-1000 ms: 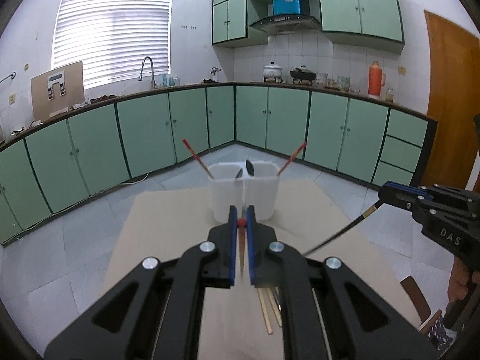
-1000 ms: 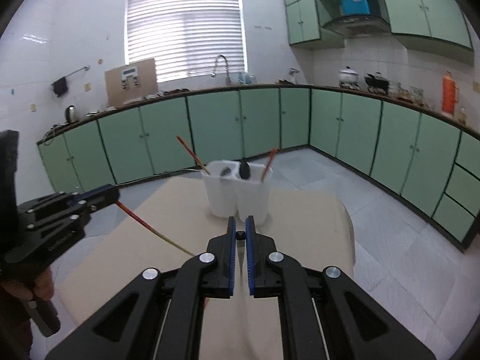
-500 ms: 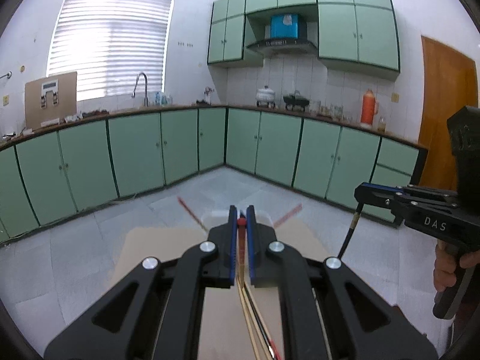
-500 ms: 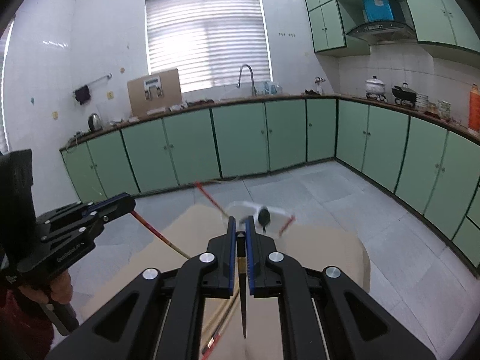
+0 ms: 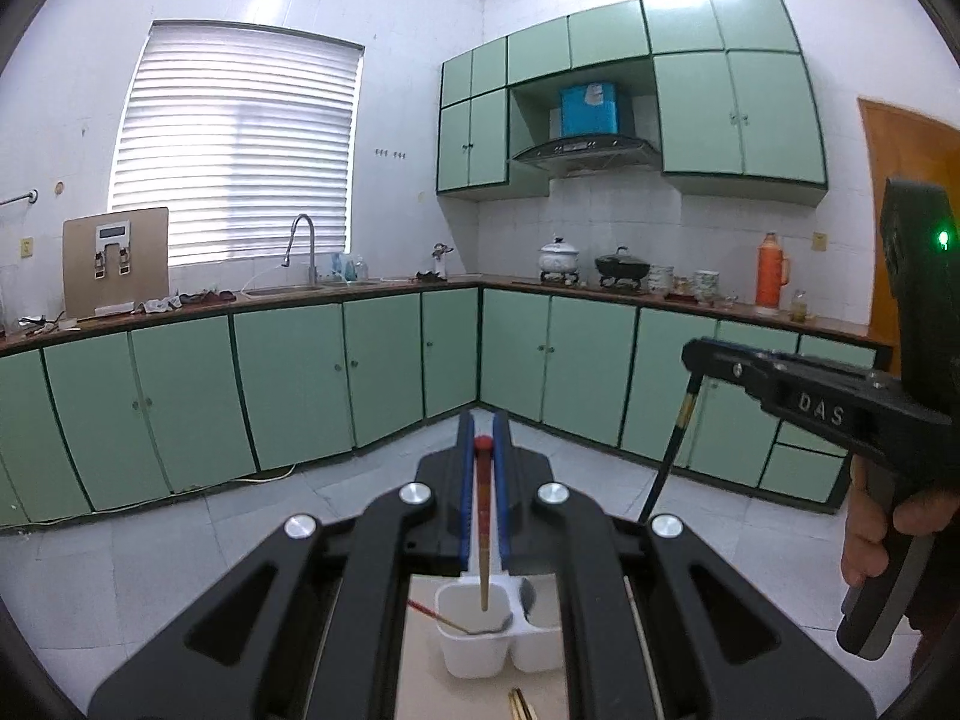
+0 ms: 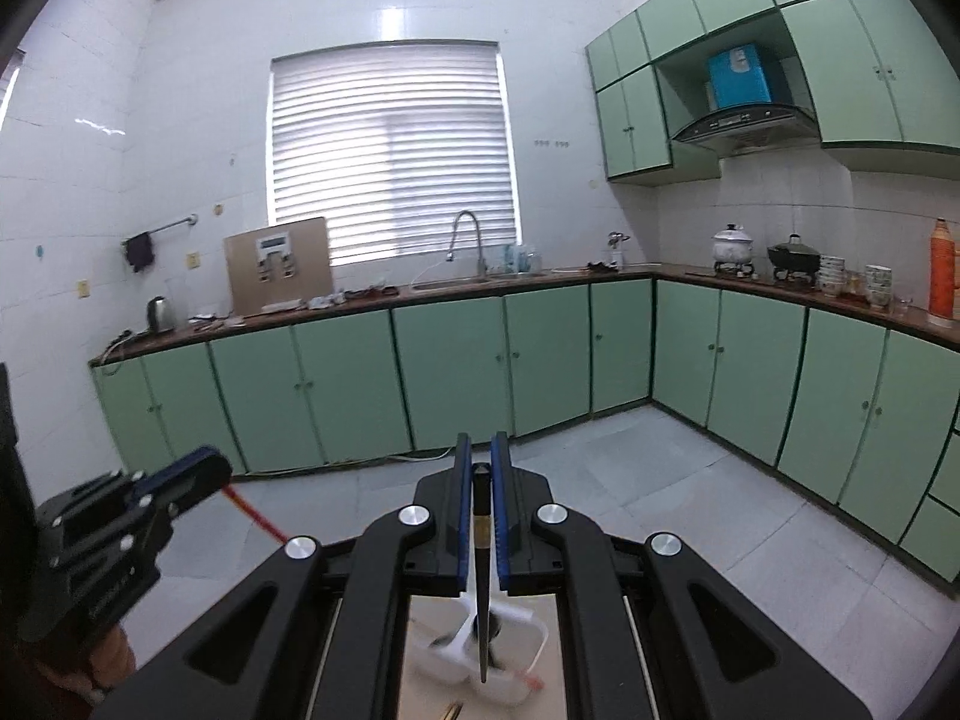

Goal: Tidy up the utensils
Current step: 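Carry both chopsticks to the white holder and lower them into it, then open both tools to release the chopsticks into the white holder, then withdraw both tools from the holder toward the remaining chopsticks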

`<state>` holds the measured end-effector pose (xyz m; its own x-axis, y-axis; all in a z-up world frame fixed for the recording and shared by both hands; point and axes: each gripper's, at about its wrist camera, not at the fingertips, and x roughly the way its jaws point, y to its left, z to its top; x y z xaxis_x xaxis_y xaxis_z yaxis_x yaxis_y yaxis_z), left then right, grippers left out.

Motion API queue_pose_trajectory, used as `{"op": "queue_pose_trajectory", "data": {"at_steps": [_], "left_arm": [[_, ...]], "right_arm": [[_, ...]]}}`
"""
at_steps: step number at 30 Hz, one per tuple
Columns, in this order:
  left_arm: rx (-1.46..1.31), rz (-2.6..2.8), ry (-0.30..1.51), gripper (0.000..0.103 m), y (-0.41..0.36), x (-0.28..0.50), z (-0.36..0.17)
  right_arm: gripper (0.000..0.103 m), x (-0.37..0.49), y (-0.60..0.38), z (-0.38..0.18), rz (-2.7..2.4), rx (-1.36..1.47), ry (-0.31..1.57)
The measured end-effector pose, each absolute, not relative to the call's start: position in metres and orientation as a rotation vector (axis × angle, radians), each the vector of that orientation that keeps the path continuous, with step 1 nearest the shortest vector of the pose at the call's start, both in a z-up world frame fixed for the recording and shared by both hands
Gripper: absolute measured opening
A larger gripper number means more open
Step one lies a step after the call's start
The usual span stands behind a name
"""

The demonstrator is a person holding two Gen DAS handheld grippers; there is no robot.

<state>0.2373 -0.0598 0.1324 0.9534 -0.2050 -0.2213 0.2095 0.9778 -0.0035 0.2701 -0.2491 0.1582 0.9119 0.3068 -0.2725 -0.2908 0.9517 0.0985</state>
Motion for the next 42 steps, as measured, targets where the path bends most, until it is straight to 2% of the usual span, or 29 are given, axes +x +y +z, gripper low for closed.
{"op": "queue_pose_trajectory", "data": {"at_steps": [7, 17, 19, 20, 21, 22, 23, 27, 28, 30, 33, 36, 42], "left_arm": [[0.033, -0.181, 0.292, 0.005, -0.065, 0.29, 0.097], [0.034, -0.147, 0.402, 0.006, -0.058, 0.333, 0.044], [0.049, -0.146, 0.436, 0.012, -0.059, 0.339, 0.033], [0.056, -0.143, 0.45, 0.025, -0.058, 0.341, 0.029], [0.061, -0.143, 0.467, 0.039, -0.057, 0.343, 0.024], [0.064, -0.14, 0.472, 0.042, -0.056, 0.343, 0.022], [0.068, -0.137, 0.469, 0.044, -0.054, 0.34, 0.02], [0.058, -0.131, 0.443, 0.07, -0.044, 0.325, 0.022], [0.048, -0.129, 0.429, 0.073, -0.041, 0.318, 0.025], [0.033, -0.124, 0.407, 0.084, -0.035, 0.306, 0.029], [0.011, -0.11, 0.362, 0.09, -0.026, 0.281, 0.034], [-0.011, -0.112, 0.342, 0.091, -0.021, 0.256, 0.034], [-0.004, -0.101, 0.332, 0.092, -0.02, 0.208, 0.019]], "right_arm": [[0.006, 0.322, -0.246, 0.107, 0.289, 0.08, 0.359], [0.006, 0.333, -0.233, 0.046, 0.263, 0.034, 0.462], [0.007, 0.337, -0.231, 0.039, 0.261, 0.027, 0.494], [0.007, 0.339, -0.231, 0.035, 0.259, 0.024, 0.515], [0.009, 0.338, -0.231, 0.034, 0.253, 0.018, 0.518], [0.013, 0.336, -0.232, 0.033, 0.242, 0.01, 0.516], [0.024, 0.334, -0.234, 0.034, 0.237, 0.01, 0.512], [0.056, 0.318, -0.247, 0.041, 0.206, 0.042, 0.475], [0.061, 0.312, -0.25, 0.044, 0.188, 0.046, 0.462], [0.075, 0.298, -0.255, 0.046, 0.168, 0.045, 0.434], [0.088, 0.274, -0.263, 0.046, 0.133, 0.04, 0.404], [0.093, 0.25, -0.268, 0.04, 0.126, 0.051, 0.393], [0.097, 0.195, -0.278, 0.018, 0.122, 0.089, 0.387]]}}
